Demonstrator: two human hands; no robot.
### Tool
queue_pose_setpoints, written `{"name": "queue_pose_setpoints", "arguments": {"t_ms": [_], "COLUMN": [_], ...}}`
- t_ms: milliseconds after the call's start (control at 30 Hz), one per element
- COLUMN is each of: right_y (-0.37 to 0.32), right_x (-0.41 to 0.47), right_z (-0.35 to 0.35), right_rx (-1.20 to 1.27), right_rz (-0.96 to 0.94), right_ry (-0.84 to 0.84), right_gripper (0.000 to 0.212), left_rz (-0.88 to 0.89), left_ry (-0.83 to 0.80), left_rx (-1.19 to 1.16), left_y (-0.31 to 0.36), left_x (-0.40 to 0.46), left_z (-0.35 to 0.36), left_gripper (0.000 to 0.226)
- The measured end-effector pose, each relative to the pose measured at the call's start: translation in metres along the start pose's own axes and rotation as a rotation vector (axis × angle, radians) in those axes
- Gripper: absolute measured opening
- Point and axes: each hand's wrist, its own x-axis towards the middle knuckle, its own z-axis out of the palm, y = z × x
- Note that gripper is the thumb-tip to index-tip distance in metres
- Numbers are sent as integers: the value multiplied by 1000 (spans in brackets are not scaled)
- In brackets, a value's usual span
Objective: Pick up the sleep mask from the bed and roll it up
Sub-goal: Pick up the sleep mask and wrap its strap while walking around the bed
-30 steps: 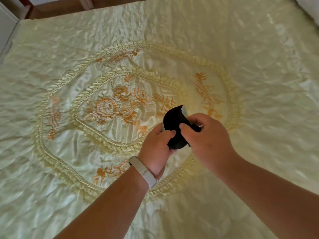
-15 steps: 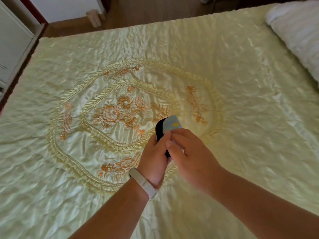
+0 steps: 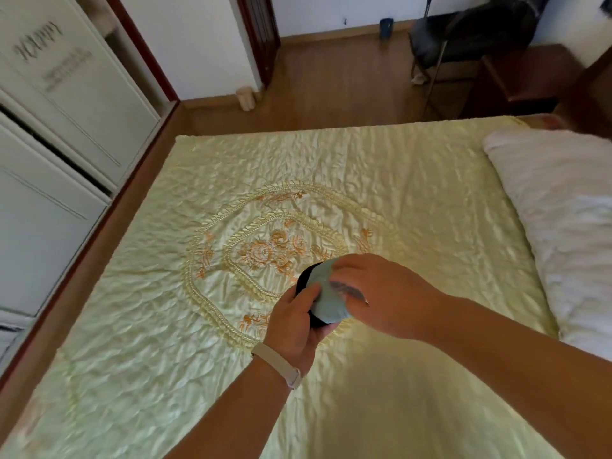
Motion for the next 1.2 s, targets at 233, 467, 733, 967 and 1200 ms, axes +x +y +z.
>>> {"name": "queue_pose_setpoints", "arguments": {"t_ms": [233,467,733,967,1200], "right_y": [-65,-136,-264,-421,-583], "right_x": [-16,-4,34,51,43], "right_z": [-57,-55,-23,51,136], "right_rx": [-60,-52,-85,-79,-27], "right_rz": [-198,-336,-533,-676,-789], "right_ry": [128,125,69,39,24], "right_gripper": [27,33,32,36,33], "left_rz": [134,230,344,426,500], "left_ry": [-46,15,144,271,371], "left_rx": [49,43,-57,-176,-272], "left_y": [57,87,120,132,130], "left_x": [-70,-128,-210,-308,-415], "left_z": [1,-48,-155,-300,-446], "left_gripper": [22,22,23,20,14]}}
